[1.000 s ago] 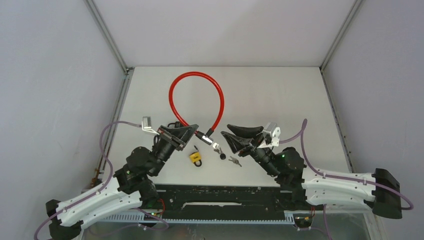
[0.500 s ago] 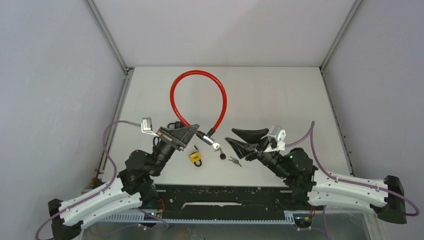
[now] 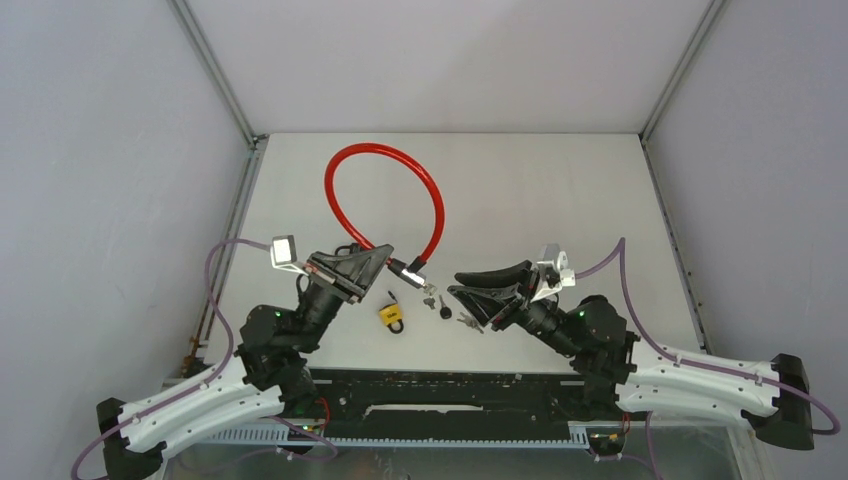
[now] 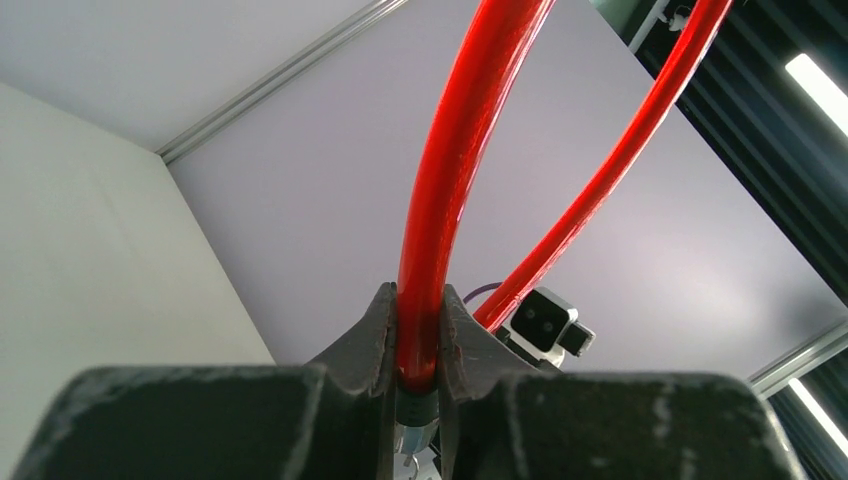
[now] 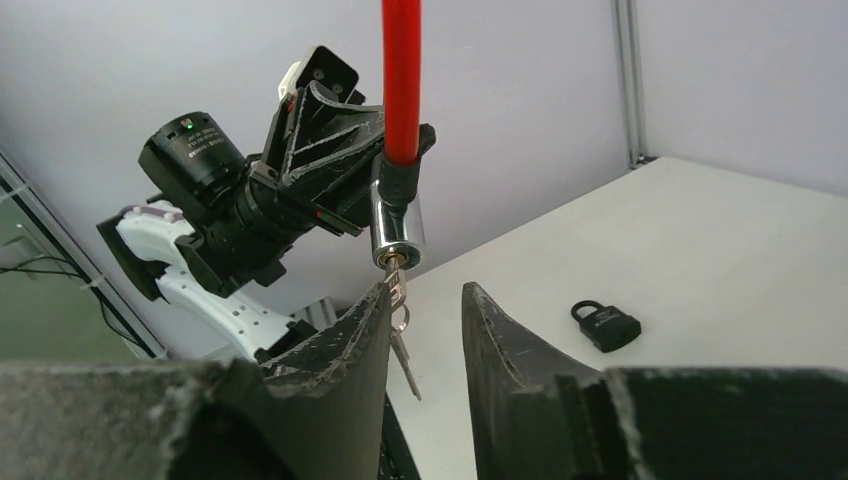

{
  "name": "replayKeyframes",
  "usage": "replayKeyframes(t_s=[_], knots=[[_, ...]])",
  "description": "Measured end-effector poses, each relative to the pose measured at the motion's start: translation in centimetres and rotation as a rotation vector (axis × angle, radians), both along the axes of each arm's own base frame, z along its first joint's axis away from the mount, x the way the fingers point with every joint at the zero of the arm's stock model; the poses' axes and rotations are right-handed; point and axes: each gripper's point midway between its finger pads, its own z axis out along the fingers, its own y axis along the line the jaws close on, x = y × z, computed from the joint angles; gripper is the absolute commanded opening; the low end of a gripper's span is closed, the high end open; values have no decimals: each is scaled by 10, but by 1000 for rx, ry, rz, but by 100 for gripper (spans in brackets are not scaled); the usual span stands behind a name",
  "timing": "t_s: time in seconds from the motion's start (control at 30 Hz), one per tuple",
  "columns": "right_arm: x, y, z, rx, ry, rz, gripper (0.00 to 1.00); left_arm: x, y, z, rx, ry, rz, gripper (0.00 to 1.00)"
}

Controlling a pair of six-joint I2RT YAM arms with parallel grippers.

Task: Lock with the key
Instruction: Lock the lock.

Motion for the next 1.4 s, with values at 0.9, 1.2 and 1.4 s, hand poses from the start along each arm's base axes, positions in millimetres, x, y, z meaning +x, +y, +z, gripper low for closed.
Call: replayKeyframes(t_s=[0.9,1.2,1.4], knots=[[-13,28,-9,58,156,144,23,-2,-5,5,-18,-23,-23,0],[-10,32,-6,76,139,140,8,-3,-5,8,-29,-30,-25,0],[-10,33,-4,82,127,145,0,-3,-4,9,-33,-32,-24,0]])
